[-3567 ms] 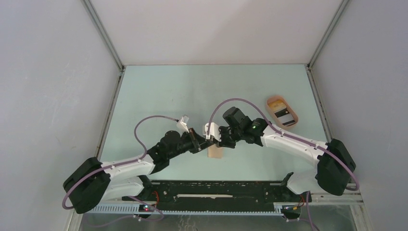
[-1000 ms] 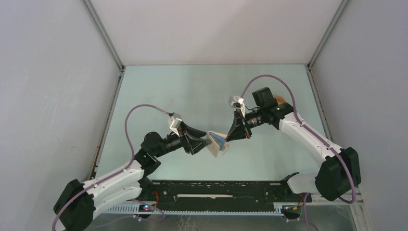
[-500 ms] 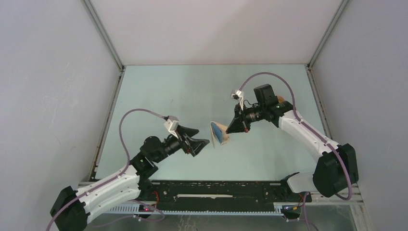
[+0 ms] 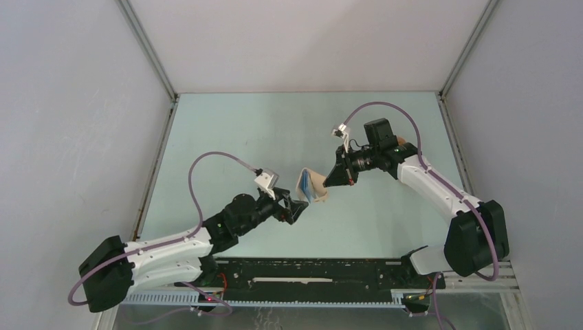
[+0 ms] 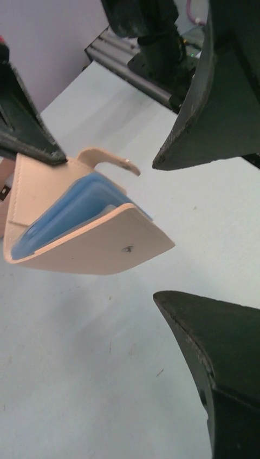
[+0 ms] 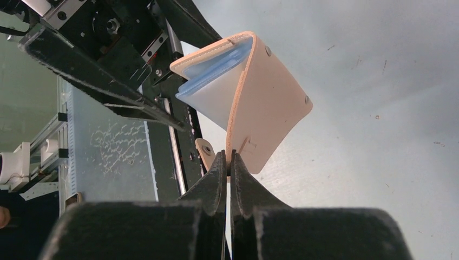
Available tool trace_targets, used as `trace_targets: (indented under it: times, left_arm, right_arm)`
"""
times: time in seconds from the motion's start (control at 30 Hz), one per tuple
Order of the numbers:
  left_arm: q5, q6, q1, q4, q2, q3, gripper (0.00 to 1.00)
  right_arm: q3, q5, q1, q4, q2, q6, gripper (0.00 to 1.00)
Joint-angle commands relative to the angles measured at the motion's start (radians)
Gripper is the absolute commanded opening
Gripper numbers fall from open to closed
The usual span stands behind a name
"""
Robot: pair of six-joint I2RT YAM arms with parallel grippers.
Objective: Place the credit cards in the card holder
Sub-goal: Open the card holder.
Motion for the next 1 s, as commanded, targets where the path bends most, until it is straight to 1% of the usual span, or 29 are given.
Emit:
trace_targets:
  times: [0.0, 0.13, 0.23, 0.3, 0.37, 0.5, 0.73, 0.87, 0.97]
  left_arm:
    - [-0.115, 0.030, -0.006, -0.004, 0.052, 0.107, 0.81]
    - [-0.146, 0.046, -0.006, -0.036, 0.081, 0.132, 0.70]
    - [-0.151, 0.056, -0.006, -0.053, 0.089, 0.140, 0.54]
    - [-0.150, 0.062, -0.006, -0.067, 0.089, 0.143, 0.51]
    - [-0.136, 0.067, -0.006, -0.076, 0.081, 0.142, 0.51]
    - [-0.110, 0.085, -0.006, -0.096, 0.046, 0.135, 0.56]
    - [-0.092, 0.119, -0.006, -0.147, 0.016, 0.132, 0.58]
    - [-0.082, 0.147, -0.005, -0.148, 0.019, 0.136, 0.58]
    - [-0.069, 0.174, -0.005, -0.138, 0.024, 0.135, 0.53]
  right_arm:
    - [0.020, -0.026, -0.008, 0.029, -0.002, 0.023, 0.00]
    - [0.019, -0.030, -0.010, 0.027, 0.003, 0.020, 0.00]
    - [0.020, -0.034, -0.011, 0.026, 0.006, 0.020, 0.00]
    - [0.019, -0.034, -0.013, 0.026, 0.007, 0.020, 0.00]
    - [0.019, -0.031, -0.013, 0.025, 0.008, 0.021, 0.00]
    - [0.020, -0.026, -0.018, 0.026, 0.011, 0.024, 0.00]
    - [0.020, -0.036, -0.022, 0.026, 0.012, 0.026, 0.00]
    - [0.019, -0.043, -0.022, 0.025, 0.012, 0.023, 0.00]
    - [0.019, -0.048, -0.022, 0.025, 0.012, 0.021, 0.00]
